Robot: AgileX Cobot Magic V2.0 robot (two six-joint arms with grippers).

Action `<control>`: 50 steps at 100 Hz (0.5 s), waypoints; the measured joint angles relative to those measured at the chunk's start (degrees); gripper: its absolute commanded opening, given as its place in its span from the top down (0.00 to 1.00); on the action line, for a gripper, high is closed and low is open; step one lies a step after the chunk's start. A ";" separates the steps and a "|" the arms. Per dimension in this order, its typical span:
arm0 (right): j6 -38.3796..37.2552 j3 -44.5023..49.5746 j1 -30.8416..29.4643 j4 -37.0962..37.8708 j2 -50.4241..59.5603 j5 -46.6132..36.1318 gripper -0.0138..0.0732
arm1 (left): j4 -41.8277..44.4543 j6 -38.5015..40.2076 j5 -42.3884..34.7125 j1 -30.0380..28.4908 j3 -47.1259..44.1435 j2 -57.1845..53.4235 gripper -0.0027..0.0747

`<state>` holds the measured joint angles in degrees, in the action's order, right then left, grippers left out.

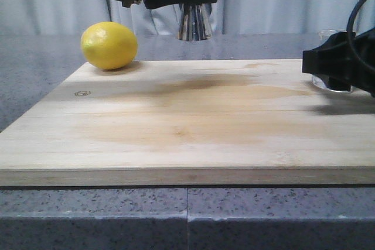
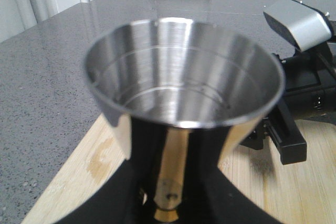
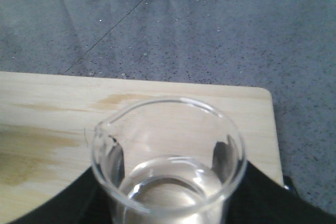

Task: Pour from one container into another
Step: 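Reach the right gripper to the glass beaker and grasp it, then lift the beaker and carry it over the jigger's upper cup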

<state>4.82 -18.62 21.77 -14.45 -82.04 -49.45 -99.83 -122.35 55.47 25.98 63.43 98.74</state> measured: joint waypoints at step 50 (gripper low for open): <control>2.88 -0.75 0.00 0.21 7.20 6.61 0.47 | 0.00 0.00 0.00 0.00 0.00 0.00 0.91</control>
<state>7.71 -19.37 21.77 -14.24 -74.84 -42.84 -99.83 -122.35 55.47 25.98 63.43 98.74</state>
